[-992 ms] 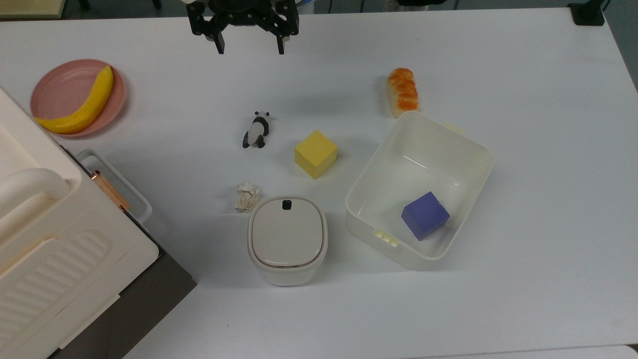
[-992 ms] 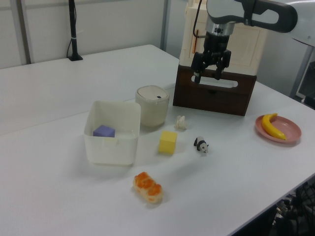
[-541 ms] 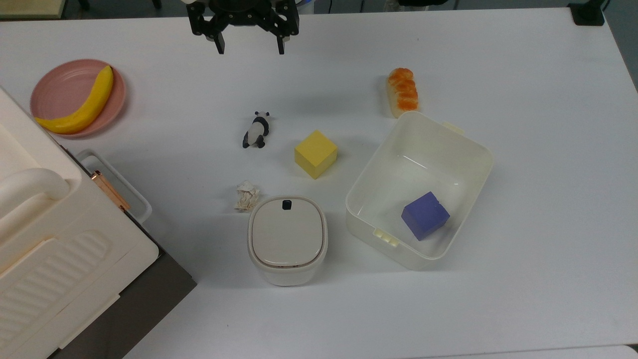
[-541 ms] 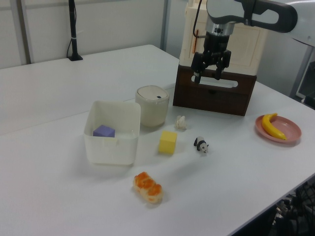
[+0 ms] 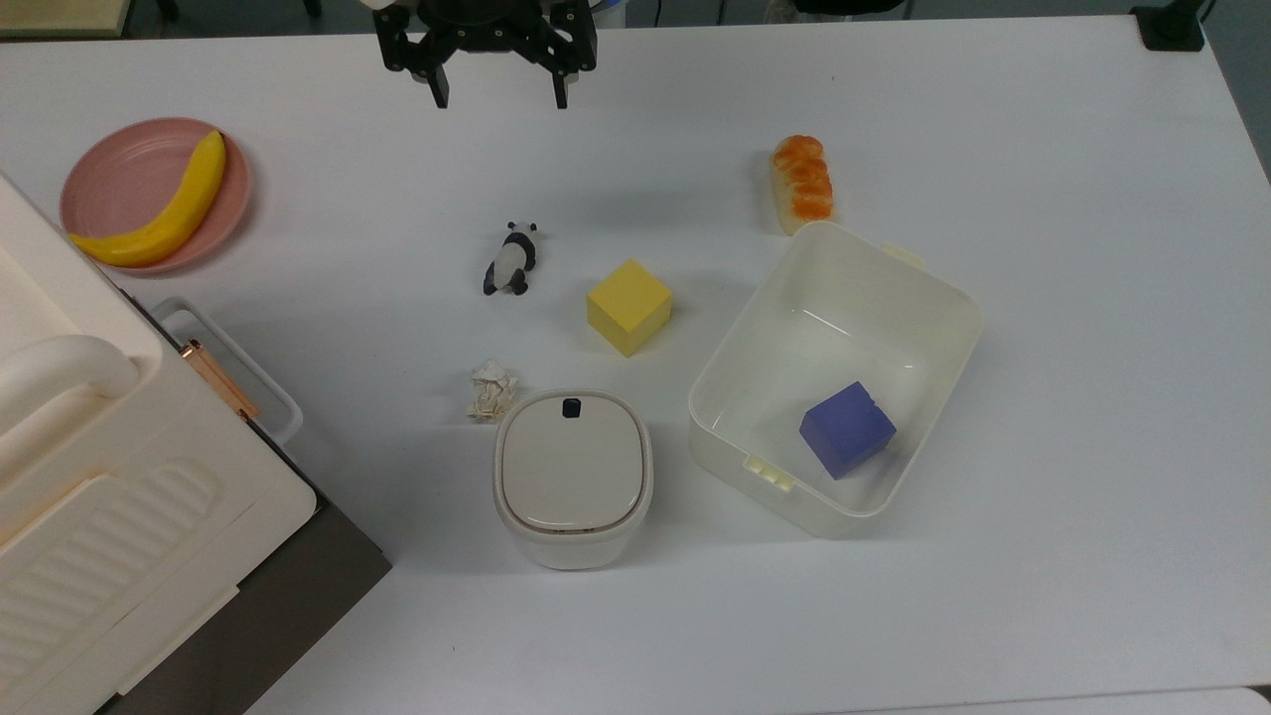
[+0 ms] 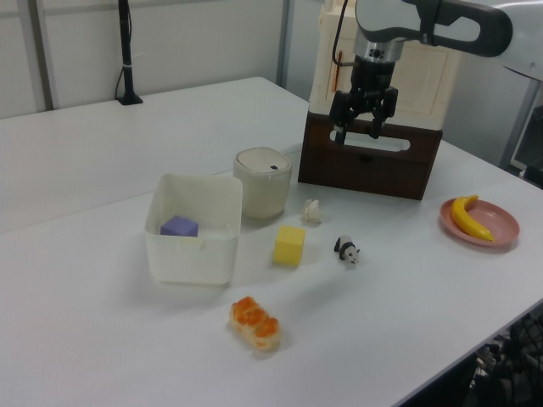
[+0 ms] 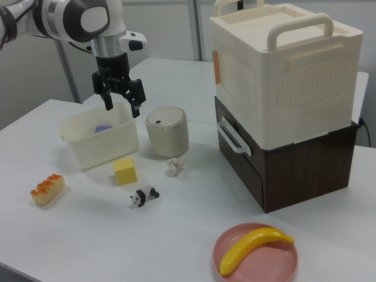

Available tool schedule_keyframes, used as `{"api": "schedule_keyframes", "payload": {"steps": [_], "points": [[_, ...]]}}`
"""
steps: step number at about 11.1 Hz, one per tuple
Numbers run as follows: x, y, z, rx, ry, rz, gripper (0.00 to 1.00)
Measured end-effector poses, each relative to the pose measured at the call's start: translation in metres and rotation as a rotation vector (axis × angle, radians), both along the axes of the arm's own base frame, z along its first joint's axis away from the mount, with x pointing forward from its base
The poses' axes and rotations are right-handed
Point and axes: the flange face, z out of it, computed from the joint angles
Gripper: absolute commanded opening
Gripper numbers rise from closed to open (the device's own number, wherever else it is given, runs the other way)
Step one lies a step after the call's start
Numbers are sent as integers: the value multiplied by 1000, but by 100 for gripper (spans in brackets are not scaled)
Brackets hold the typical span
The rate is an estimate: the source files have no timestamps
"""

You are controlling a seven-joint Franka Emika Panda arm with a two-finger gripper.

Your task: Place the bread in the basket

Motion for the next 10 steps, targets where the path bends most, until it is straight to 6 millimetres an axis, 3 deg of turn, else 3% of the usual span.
{"api": "schedule_keyframes", "payload": {"steps": [7, 10], "points": [[-2, 7, -13, 1, 27, 12, 100], [-4, 25, -25, 3, 52, 44, 100]]}}
